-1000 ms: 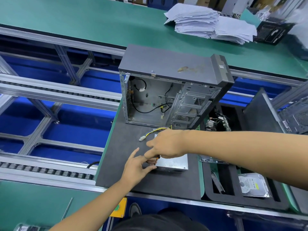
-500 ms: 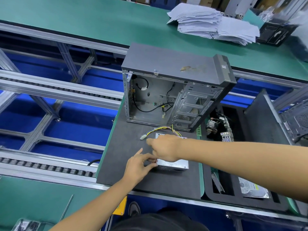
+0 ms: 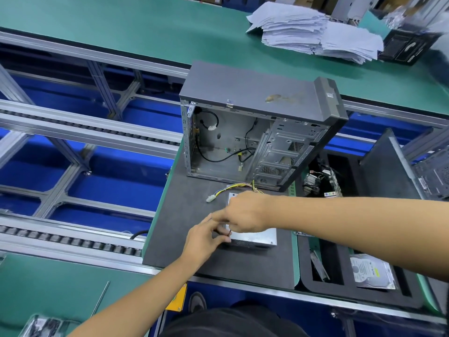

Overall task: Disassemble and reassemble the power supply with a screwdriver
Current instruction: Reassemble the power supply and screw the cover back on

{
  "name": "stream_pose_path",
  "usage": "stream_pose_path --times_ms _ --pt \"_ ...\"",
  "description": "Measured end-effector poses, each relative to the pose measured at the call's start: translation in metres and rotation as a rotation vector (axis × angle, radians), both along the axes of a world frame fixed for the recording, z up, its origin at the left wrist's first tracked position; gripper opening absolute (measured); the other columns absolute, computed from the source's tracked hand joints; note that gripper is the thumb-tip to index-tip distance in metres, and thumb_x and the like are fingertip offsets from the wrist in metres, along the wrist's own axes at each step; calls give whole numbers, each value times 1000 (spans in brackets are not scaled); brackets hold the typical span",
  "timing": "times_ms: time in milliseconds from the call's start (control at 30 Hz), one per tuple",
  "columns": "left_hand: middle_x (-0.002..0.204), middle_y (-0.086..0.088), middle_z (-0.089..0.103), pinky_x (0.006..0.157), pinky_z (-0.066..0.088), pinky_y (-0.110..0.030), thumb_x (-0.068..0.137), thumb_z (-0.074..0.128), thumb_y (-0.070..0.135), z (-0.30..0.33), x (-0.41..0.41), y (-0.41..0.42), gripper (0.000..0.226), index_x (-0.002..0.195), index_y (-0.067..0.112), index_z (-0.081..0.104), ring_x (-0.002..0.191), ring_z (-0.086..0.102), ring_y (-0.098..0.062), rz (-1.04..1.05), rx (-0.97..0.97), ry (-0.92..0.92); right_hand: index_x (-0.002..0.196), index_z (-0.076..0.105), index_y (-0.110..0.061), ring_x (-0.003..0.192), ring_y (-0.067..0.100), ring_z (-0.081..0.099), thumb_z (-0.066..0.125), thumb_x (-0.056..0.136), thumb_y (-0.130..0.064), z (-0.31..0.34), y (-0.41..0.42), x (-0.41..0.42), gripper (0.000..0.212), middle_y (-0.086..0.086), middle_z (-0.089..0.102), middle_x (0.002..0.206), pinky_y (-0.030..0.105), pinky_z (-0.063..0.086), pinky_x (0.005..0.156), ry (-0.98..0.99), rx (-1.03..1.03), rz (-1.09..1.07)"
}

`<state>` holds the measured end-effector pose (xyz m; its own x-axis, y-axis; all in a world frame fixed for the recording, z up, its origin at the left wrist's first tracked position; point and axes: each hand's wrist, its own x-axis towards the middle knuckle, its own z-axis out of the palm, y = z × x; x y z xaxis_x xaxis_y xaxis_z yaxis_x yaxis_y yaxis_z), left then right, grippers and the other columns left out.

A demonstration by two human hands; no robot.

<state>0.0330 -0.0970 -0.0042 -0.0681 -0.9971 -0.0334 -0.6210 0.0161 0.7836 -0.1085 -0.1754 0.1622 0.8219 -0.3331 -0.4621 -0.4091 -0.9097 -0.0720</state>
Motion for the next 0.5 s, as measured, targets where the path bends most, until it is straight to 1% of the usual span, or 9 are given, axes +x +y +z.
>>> stream_pose_path --times_ms 67,133,167,233,267,300,367,433,500 --pt "86 36 67 83 46 -8 74 88 30 -1 0 2 46 102 50 56 87 65 9 -27 12 41 104 49 -19 69 26 44 43 98 -24 -8 6 1 11 1 48 74 34 21 50 -16 70 -309" --pt "87 30 69 83 50 -11 74 88 27 -2 0 4 49 97 56 56 85 67 7 -16 -5 71 117 51 -18 74 26 41 42 99 -23 -10 8 6 20 7 48 86 33 20 50 -1 128 -546" --pt "86 28 70 85 51 -12 74 88 26 -2 -1 4 49 96 57 57 84 68 6 -9 -12 79 122 51 -16 78 26 40 43 98 -21 -9 7 9 26 8 49 89 31 20 50 6 156 -609" --pt "83 26 71 102 45 -14 75 88 25 -2 -3 4 37 96 47 66 81 68 4 3 -36 58 114 54 -19 82 26 43 46 97 -22 -7 1 10 19 0 51 81 30 21 50 11 190 -604" --pt "82 25 71 112 37 -16 76 87 25 -3 -4 4 28 94 39 71 82 67 3 11 -56 38 111 52 -22 77 25 45 47 97 -26 -5 -1 10 16 -5 48 74 31 22 49 15 171 -548" --pt "83 26 72 117 30 -18 78 86 25 -4 -4 4 21 92 34 73 89 65 5 23 -77 20 115 49 -21 68 23 46 48 96 -34 -2 -4 9 23 -7 45 68 31 22 49 19 120 -464" --pt "86 35 68 118 27 -22 78 85 26 -4 -5 3 16 88 33 75 105 53 14 35 -95 -7 126 39 -20 53 18 40 50 91 -47 6 -9 5 46 -7 40 62 31 23 48 43 -56 -201" --pt "78 37 67 120 29 -25 78 84 26 -6 -5 2 15 83 35 74 93 62 11 21 -85 2 125 35 -20 50 25 44 53 86 -42 13 -15 2 48 -2 46 63 30 24 46 77 -213 149" --pt "77 31 69 120 32 -27 79 84 26 -6 -4 0 14 84 35 74 78 66 4 14 -64 12 126 34 -25 57 31 52 50 88 -30 17 -20 3 42 2 63 79 30 23 46 119 -258 488"
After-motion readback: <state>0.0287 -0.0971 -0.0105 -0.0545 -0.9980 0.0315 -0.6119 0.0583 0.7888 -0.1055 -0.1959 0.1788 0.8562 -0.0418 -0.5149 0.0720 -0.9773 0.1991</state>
